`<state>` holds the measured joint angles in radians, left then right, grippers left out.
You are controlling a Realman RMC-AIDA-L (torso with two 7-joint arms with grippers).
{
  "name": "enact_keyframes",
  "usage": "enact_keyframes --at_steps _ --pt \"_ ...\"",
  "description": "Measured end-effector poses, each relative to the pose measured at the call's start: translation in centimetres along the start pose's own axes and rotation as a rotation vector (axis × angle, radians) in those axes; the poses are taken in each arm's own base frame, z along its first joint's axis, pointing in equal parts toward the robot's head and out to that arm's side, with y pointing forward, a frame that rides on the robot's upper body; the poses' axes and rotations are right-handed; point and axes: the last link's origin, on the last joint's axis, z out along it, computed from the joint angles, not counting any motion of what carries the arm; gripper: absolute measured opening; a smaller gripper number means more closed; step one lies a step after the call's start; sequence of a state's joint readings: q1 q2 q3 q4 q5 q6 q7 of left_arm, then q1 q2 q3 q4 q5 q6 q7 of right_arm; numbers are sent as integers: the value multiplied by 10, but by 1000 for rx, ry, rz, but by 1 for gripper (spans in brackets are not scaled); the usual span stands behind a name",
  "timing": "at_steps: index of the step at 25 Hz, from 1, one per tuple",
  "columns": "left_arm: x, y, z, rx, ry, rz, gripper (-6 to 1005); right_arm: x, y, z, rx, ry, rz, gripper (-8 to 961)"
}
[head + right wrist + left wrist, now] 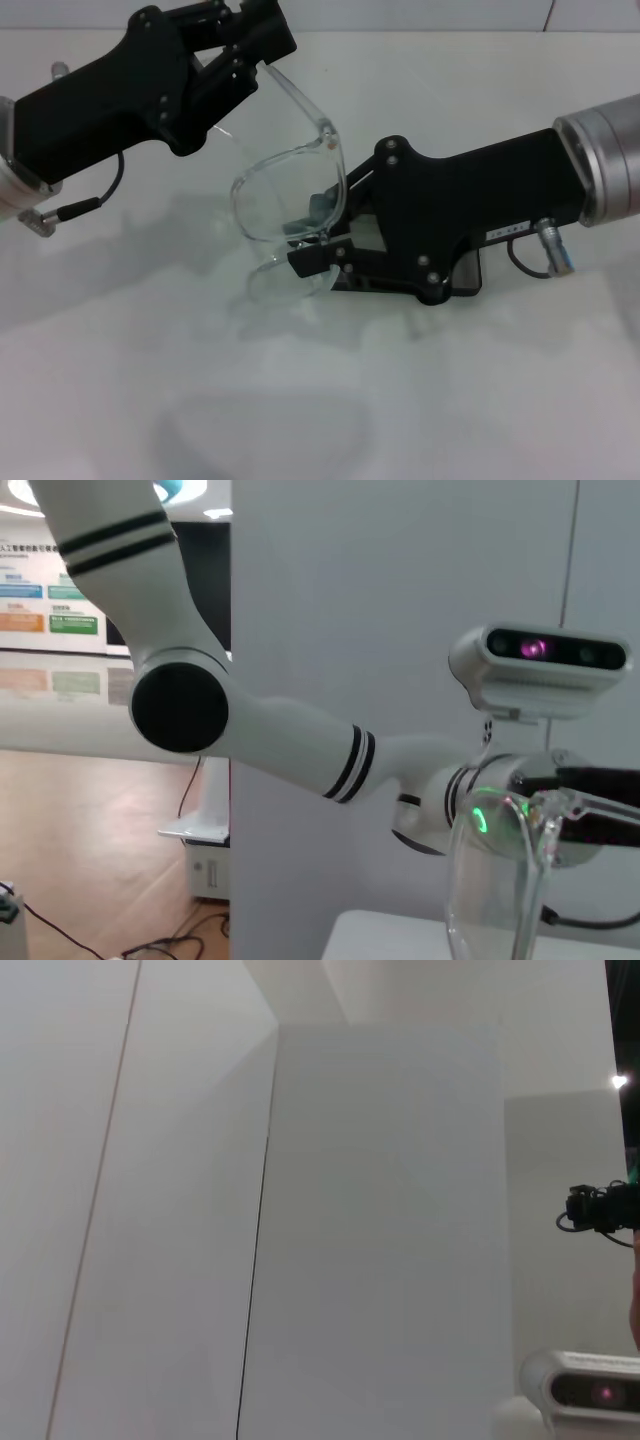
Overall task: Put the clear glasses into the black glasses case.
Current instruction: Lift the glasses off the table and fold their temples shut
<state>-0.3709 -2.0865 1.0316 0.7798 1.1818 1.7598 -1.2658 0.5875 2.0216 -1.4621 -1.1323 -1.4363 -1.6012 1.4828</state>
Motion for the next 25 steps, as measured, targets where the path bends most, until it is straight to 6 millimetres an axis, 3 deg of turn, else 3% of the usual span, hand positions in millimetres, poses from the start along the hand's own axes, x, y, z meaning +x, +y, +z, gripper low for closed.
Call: enact_keyframes --at_steps 25 --pt "1 7 -5 -109 -68 11 170 2 0 -5 1 -7 13 111"
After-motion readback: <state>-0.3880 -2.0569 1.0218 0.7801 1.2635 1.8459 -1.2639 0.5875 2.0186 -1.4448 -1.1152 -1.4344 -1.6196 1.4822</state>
